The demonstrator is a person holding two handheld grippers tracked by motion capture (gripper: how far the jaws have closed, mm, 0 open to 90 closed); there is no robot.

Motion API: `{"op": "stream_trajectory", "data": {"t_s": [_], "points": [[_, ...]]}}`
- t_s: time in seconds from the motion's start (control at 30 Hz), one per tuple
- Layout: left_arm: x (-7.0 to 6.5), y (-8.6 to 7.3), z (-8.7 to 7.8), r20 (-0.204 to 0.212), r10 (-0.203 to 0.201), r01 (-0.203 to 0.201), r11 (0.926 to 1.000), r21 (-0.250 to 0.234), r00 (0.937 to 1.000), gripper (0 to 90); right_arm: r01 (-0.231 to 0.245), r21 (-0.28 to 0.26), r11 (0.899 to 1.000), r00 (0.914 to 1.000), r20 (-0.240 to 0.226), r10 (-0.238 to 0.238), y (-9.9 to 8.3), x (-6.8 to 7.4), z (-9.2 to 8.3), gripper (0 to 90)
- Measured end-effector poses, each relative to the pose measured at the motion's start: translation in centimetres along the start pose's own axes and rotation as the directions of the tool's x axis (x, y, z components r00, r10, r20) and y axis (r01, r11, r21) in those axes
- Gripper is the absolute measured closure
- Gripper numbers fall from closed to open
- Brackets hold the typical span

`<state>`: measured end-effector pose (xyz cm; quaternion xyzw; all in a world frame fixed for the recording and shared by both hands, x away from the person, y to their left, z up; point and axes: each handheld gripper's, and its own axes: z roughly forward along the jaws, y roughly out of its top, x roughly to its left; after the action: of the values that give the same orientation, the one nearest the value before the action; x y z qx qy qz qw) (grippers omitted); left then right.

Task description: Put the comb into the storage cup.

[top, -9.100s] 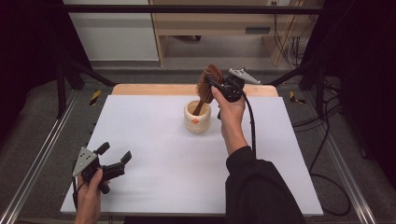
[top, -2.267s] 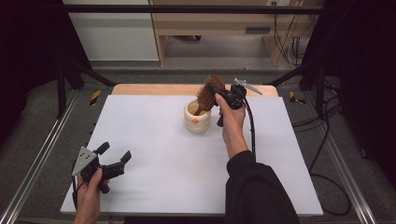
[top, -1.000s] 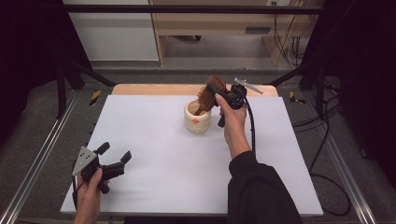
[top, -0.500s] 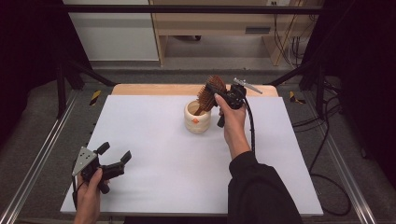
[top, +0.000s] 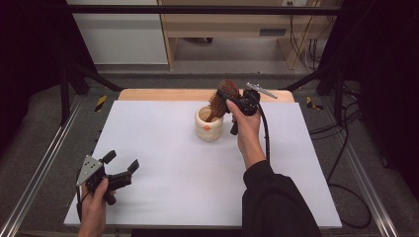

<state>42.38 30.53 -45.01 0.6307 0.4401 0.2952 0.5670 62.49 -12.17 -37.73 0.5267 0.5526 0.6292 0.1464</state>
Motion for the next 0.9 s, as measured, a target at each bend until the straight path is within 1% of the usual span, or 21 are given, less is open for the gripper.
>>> {"op": "stream_trajectory", "data": {"t_s": [0.13, 0.2, 0.27, 0.5, 0.7, 0.73, 0.83, 0.9], "points": [[0.0, 0.0, 0.0, 0.0, 0.0, 0.0, 1.0, 0.0, 1.0, 2.9, 0.011, -0.002, 1.0, 0.9999, 0.012, -0.011, 0.1, 0.0, -0.1, 24.7], [0.0, 0.0, 0.0, 0.0, -0.001, 0.001, 1.0, 0.0, 1.0, 2.9, 0.007, -0.004, 1.0, 0.9999, 0.014, -0.007, 0.3, 0.1, -0.3, 22.7], [0.0, 0.0, 0.0, 0.0, 0.0, 0.0, 1.0, 0.0, 1.0, 2.9, 0.017, -0.003, 1.0, 0.9997, 0.02, -0.017, 0.3, 0.1, -0.4, 21.4], [0.0, 0.0, 0.0, 0.0, 0.002, -0.002, 1.0, 0.001, 1.0, 2.9, 0.021, -0.002, 1.0, 0.9996, 0.02, -0.021, 0.7, 0.2, -0.9, 18.1], [-0.1, 0.0, 0.0, 0.0, 0.003, -0.003, 1.0, 0.001, 1.0, 2.8, 0.065, 0.01, 0.998, 0.9975, 0.027, -0.065, 1.0, 0.6, -1.6, 15.3], [-0.1, 0.0, 0.0, 0.0, 0.004, -0.004, 1.0, 0.001, 1.0, 2.8, 0.067, 0.013, 0.998, 0.9974, 0.028, -0.067, 1.0, 0.6, -1.7, 14.7], [-0.1, 0.0, 0.1, 0.0, 0.003, -0.003, 1.0, 0.0, 1.0, 2.8, 0.095, 0.017, 0.995, 0.9941, 0.051, -0.096, 1.1, 0.8, -2.0, 10.6], [-0.1, 0.0, 0.1, 0.0, 0.004, -0.004, 1.0, -0.001, 1.0, 2.8, 0.115, 0.024, 0.993, 0.9916, 0.057, -0.116, 1.2, 0.9, -2.3, 8.9]]}}
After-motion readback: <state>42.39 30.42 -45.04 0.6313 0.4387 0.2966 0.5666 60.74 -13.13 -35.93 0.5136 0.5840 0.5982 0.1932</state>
